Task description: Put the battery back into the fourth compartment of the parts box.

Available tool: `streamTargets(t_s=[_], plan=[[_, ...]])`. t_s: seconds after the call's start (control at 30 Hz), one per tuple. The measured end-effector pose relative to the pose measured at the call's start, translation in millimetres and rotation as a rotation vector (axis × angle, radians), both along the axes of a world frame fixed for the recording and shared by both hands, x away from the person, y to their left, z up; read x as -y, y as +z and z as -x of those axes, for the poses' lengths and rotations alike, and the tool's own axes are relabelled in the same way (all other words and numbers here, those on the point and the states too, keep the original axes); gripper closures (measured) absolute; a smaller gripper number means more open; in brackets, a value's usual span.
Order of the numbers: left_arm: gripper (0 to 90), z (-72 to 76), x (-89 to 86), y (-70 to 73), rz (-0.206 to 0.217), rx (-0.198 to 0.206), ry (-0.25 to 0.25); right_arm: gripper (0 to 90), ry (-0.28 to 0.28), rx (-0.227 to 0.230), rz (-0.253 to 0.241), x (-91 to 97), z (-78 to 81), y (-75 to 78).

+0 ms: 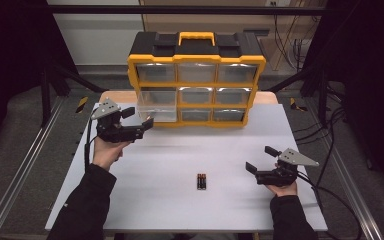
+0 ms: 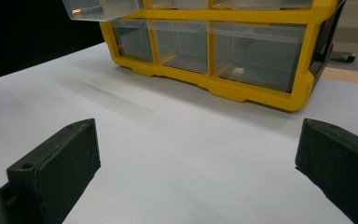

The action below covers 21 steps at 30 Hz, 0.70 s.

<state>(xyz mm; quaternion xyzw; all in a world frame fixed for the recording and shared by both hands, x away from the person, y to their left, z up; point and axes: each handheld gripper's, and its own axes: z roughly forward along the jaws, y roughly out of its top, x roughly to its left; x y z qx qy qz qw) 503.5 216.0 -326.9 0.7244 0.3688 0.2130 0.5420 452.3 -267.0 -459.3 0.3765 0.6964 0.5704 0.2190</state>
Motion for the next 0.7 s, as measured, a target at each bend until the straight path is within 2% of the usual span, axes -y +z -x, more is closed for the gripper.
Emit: streamTargets(t_s=[0.07,0.13,0.2,0.43,0.5,0.7], plan=[[8.7,5.5,0.7,-5.1,0.02,-0.009,-0.012,0.2,0.001,0.0,0.0,0.1,-0.1,0.1],[5.5,11.1,2.8,-10.5,0.019,-0.01,-0.02,0.3,0.001,0.004,0.002,0.2,-0.2,-0.1],[4.8,15.9,6.1,-15.6,0.003,-0.011,-0.042,0.3,0.002,0.0,0.0,0.1,-0.1,0.0],[3.0,32.4,27.9,-32.7,-0.039,0.002,-0.065,0.3,0.001,0.003,0.002,0.1,-0.1,-0.1],[3.4,35.2,34.9,-38.3,-0.046,-0.008,-0.088,0.3,0.0,0.001,0.001,0.2,0.1,0.1],[3.4,40.6,53.6,-52.4,-0.064,-0.029,-0.115,0.3,-0.001,0.001,0.003,0.4,0.1,0.1]])
